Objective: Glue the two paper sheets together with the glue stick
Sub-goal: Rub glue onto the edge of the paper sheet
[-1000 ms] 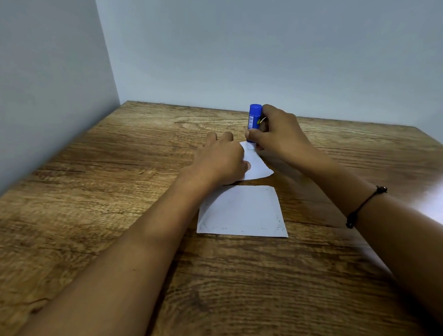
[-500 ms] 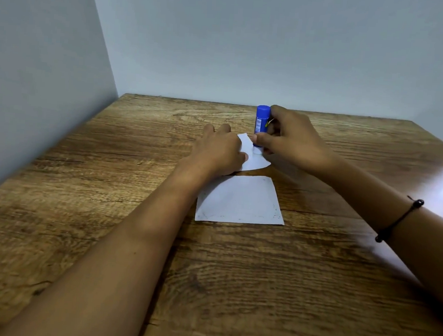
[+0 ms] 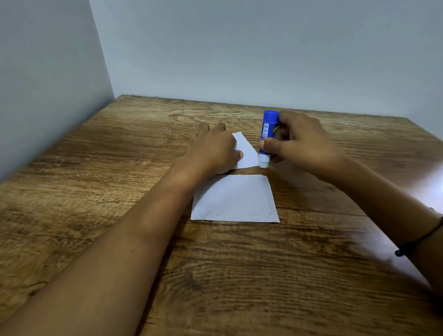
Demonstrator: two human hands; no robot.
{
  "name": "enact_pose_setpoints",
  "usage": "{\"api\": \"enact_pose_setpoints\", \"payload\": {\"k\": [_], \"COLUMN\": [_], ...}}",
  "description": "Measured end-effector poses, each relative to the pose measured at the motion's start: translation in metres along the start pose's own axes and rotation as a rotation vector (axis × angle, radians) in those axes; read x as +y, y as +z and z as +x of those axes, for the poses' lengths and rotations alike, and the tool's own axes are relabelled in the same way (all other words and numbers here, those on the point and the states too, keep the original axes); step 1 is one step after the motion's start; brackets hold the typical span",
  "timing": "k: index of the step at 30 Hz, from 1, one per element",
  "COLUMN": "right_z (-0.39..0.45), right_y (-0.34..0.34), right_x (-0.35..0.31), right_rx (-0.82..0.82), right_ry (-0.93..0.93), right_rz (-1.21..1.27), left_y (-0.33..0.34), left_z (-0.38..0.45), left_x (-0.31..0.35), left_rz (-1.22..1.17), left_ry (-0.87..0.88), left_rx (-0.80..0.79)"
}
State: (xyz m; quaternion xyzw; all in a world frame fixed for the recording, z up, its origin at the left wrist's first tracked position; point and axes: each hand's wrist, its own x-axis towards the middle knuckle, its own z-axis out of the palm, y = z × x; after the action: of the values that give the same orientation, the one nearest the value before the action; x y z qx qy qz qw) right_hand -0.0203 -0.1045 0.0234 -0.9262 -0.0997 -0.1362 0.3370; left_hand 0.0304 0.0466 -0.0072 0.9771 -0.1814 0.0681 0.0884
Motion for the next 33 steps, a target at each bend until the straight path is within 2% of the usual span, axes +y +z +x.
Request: {"api": "enact_pose_setpoints", "payload": {"k": [5, 10, 12, 14, 16, 18, 21, 27, 33], "right_z": [0.002, 0.003, 0.004, 0.007, 0.01, 0.013, 0.018, 0.031, 0.044], "right_y": [-0.011, -0.015, -0.014, -0.015, -0.016, -0.018, -0.018, -0.013, -0.008], "right_x": [0.001, 0.003, 0.004, 0.006, 0.008, 0.009, 0.009, 0.006, 0.001], "right_rx": [0.044, 0.072, 0.075, 0.082, 0.101, 0.121, 0.134, 0.13, 0.147], "right_ry": [0.05, 0.056, 0.059, 0.059, 0.053, 0.045, 0.041, 0.044, 0.052], "right_rz": [0.164, 0.251, 0.255, 0.252, 0.237, 0.224, 0.214, 0.168, 0.188], "left_y": [0.003, 0.006, 0.003, -0.005, -0.015, -0.022, -0.023, -0.014, -0.009], "left_z": [0.002, 0.0, -0.002, -0.003, -0.004, -0.008, -0.012, -0.01, -0.002], "left_x": [-0.001, 0.006, 0.006, 0.001, -0.002, -0.001, 0.003, 0.006, 0.001], "left_rz": [0.032, 0.124, 0.091, -0.018, -0.119, -0.147, -0.093, -0.038, -0.115], "left_ry": [-0.052, -0.1, -0.127, -0.078, 0.051, 0.152, 0.192, 0.167, 0.095], "left_rx": [0.07, 0.256, 0.282, 0.296, 0.228, 0.073, -0.114, -0.112, -0.119]}}
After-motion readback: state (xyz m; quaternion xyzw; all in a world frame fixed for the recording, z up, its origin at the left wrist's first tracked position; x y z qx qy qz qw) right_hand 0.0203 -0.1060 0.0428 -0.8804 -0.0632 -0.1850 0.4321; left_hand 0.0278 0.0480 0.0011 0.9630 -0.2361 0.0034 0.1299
